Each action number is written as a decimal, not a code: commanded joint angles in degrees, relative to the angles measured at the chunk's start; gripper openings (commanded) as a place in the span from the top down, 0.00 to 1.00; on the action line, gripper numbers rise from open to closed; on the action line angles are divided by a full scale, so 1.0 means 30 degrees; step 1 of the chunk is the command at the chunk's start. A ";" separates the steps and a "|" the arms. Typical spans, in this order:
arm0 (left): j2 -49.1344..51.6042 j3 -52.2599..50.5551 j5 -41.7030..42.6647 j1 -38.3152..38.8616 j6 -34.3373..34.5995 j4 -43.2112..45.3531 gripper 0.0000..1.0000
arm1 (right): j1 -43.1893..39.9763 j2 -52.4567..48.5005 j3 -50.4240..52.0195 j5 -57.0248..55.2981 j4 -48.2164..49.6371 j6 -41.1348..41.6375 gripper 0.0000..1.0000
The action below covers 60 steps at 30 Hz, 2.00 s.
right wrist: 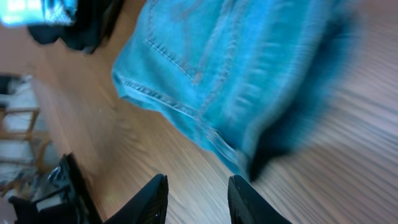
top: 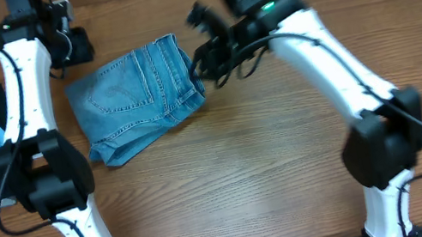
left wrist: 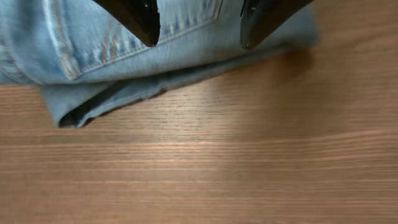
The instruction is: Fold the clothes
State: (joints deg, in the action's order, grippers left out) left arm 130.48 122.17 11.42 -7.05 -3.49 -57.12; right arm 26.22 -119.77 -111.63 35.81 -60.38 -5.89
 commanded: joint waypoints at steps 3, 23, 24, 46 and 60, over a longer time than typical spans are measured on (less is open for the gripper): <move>0.2229 -0.0095 0.0678 0.0197 -0.1851 0.2040 0.54 | 0.1654 -0.3475 0.0211 0.0656 0.3497 0.2404 0.65; 0.4663 -0.0146 -0.1443 0.0160 0.0692 -1.0120 0.87 | 0.0124 -0.5785 0.0204 -0.9194 0.5690 0.3657 0.41; 0.4160 -0.0007 -0.1450 0.0058 0.1035 -0.9712 0.86 | 0.0058 -0.5778 0.0197 -0.9777 0.5034 0.3439 0.39; 0.5027 0.0415 0.6834 0.0860 -0.7162 -0.6164 0.00 | -0.0860 -0.0896 -0.7497 -1.2568 -0.6615 0.3854 0.14; 0.7657 0.0743 0.7133 0.1756 -0.7337 -0.7446 0.96 | -0.1661 -0.0423 -0.7497 -1.2779 -0.7264 0.3978 0.14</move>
State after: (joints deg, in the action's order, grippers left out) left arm 148.92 125.62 38.44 -3.09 -26.55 -79.68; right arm 23.40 -123.17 -133.36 -1.76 -82.04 5.78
